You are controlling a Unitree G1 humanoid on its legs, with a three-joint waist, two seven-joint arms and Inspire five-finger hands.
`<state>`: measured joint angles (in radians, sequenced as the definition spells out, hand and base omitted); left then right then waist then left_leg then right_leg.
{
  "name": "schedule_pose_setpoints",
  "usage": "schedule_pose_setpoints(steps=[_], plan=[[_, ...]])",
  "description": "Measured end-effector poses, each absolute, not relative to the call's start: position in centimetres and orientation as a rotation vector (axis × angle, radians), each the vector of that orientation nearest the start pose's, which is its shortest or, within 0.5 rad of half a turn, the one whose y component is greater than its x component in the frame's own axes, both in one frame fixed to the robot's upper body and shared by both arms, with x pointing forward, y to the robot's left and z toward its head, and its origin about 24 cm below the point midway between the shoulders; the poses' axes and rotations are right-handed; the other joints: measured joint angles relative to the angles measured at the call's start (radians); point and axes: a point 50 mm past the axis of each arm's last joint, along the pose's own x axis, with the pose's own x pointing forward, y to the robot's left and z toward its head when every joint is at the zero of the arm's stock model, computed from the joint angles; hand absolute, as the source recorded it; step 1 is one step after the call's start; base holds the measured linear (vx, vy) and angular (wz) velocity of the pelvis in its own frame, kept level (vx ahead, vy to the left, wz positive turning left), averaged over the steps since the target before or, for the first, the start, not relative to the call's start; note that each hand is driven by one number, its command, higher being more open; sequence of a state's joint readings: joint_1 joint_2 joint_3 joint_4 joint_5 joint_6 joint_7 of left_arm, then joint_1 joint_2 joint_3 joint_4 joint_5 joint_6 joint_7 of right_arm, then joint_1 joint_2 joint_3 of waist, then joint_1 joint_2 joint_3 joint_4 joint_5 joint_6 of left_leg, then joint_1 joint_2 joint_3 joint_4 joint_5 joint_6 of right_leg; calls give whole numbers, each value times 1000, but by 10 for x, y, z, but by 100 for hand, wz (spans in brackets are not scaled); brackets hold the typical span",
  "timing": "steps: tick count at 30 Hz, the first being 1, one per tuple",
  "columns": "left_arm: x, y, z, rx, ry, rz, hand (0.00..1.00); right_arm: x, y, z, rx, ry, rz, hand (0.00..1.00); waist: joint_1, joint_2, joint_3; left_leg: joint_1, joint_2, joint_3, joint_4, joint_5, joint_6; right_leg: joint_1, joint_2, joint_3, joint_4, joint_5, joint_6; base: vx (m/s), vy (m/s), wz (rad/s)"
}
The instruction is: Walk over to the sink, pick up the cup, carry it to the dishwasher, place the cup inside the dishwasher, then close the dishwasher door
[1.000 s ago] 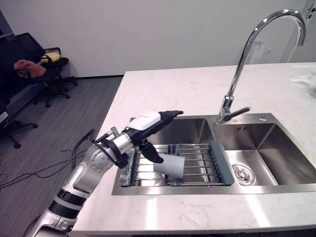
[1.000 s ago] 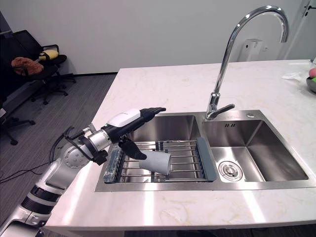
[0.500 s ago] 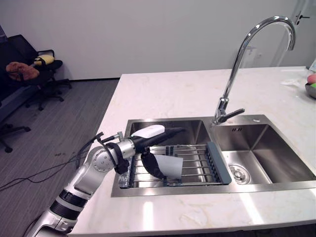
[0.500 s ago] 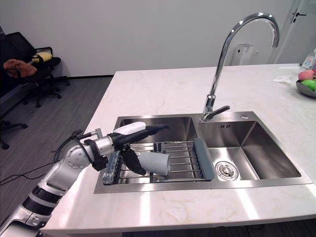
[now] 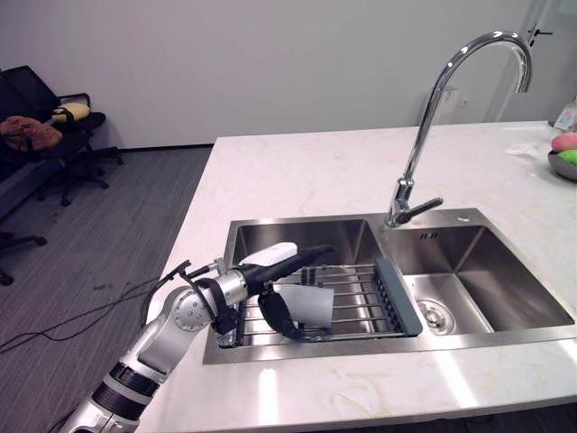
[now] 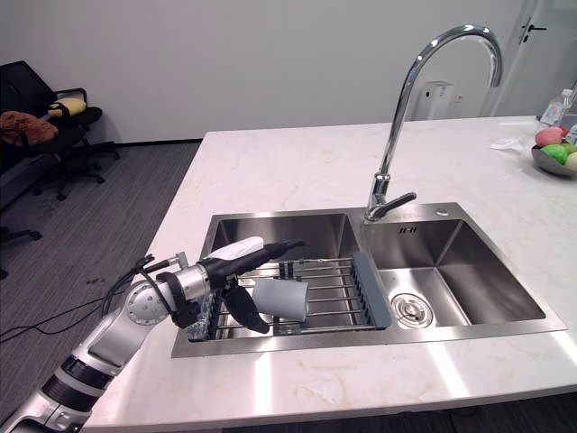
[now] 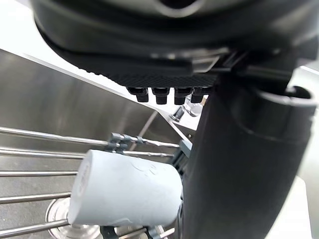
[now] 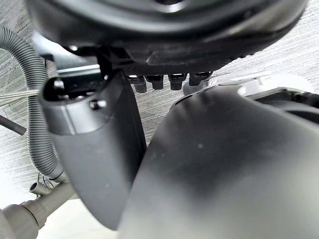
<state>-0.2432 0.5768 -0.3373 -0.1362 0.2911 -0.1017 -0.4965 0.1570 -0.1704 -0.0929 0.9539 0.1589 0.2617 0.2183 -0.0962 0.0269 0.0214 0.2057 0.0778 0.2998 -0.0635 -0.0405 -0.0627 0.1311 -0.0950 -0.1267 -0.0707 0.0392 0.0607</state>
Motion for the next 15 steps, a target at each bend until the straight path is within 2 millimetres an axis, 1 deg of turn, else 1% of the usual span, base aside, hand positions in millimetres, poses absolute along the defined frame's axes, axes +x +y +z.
schedule_pose_setpoints(steps=[5, 8, 10, 15], plan=[[268, 132, 98, 954, -206, -773, 100, 64, -214, -162, 205, 1321, -86, 100, -3, -4, 1, 6, -9, 1, -6, 1, 2, 6, -8, 0, -9, 5, 8, -14, -2, 0], [267, 128, 95, 933, -216, -757, 100, 64, -214, -162, 206, 1327, -86, 100, -3, -4, 0, 6, -12, 1, -8, 1, 2, 7, -10, 0, -12, 6, 10, 0, 0, 0], [266, 124, 89, 925, -210, -754, 100, 65, -213, -162, 206, 1330, -85, 100, -4, -4, 0, 6, -12, 2, -10, 2, 3, 6, -10, 0, -13, 6, 10, 0, 0, 0], [266, 124, 73, 905, -145, -761, 100, 67, -212, -162, 198, 1333, -75, 100, -15, -5, 1, 6, -11, 4, -12, 2, 3, 5, -9, 2, -13, 7, 10, 0, 0, 0]])
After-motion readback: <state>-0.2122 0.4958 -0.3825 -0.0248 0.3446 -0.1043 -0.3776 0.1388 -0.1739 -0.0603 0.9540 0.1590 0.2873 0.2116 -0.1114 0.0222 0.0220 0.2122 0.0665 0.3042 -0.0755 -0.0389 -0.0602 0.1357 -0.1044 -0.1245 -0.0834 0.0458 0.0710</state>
